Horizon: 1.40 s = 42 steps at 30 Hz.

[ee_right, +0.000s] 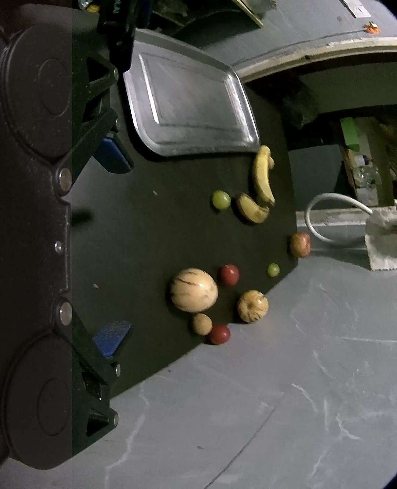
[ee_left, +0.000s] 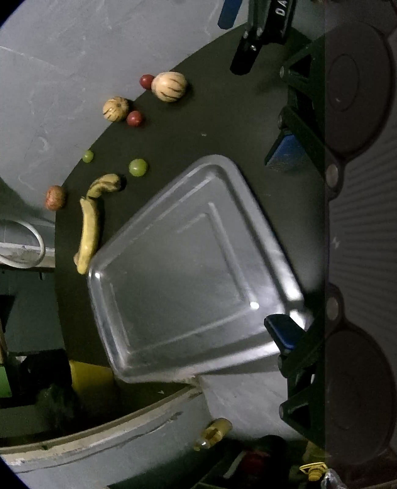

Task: Organize fruits
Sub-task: 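Move both tools forward toward the loose fruits beside the tray, then grasp a green grape with the left tool while the right tool grasps a pale melon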

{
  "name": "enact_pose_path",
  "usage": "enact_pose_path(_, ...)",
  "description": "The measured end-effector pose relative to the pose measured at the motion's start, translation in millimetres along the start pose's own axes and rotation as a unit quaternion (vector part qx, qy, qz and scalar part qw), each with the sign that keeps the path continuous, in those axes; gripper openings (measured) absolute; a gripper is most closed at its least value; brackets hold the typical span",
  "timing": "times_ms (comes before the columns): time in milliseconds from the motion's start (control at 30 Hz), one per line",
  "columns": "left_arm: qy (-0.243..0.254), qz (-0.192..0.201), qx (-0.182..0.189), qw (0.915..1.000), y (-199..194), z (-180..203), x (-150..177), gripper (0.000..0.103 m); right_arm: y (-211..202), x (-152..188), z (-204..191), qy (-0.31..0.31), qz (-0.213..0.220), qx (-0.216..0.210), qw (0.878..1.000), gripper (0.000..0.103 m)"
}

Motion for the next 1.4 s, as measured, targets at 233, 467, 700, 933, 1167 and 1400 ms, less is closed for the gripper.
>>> enact_pose_path(233, 0.000, 0.003, 0.006, 1.0000, 21.1, 23.1, -48.5, 0.102, 28.5, -15.6, 17.2, 0.004, 0.007, 0.006, 1.000, 0.102)
enact_pose_path(467, 0.017, 0.016, 0.011, 0.9997, 55.4, 53.5, -100.0, 0.102, 59.3, -24.4, 32.5, 0.011, -0.012, 0.016, 1.000, 0.102)
enact_pose_path(700, 0.035, -0.003, 0.012, 0.9993, 98.6, 74.5, -128.0, 0.102, 80.1, -31.6, 42.4, 0.021, -0.018, -0.008, 1.000, 0.100)
enact_pose_path(933, 0.058, -0.016, 0.019, 0.9980, 127.7, 91.6, -140.5, 0.101, 94.5, -34.5, 45.9, 0.025, -0.025, -0.023, 0.999, 0.085)
enact_pose_path(1167, 0.065, -0.024, 0.022, 0.9973, 145.2, 100.0, -144.6, 0.091, 103.1, -37.7, 49.3, 0.030, -0.021, -0.033, 0.999, 0.064)
enact_pose_path(1400, 0.069, -0.031, 0.019, 0.9969, 154.8, 105.4, -143.0, 0.078, 109.2, -40.0, 52.4, 0.033, -0.024, -0.042, 0.998, 0.059)
Point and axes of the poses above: each gripper's, at about its wrist camera, not at the fingertips, and y roughly the way its jaws point, z to its right, x to its underside, the point moved 7 cm from there along y, roughly the way its jaws point, and after that the axes turned 2 degrees about z, right-handed, at the moved point
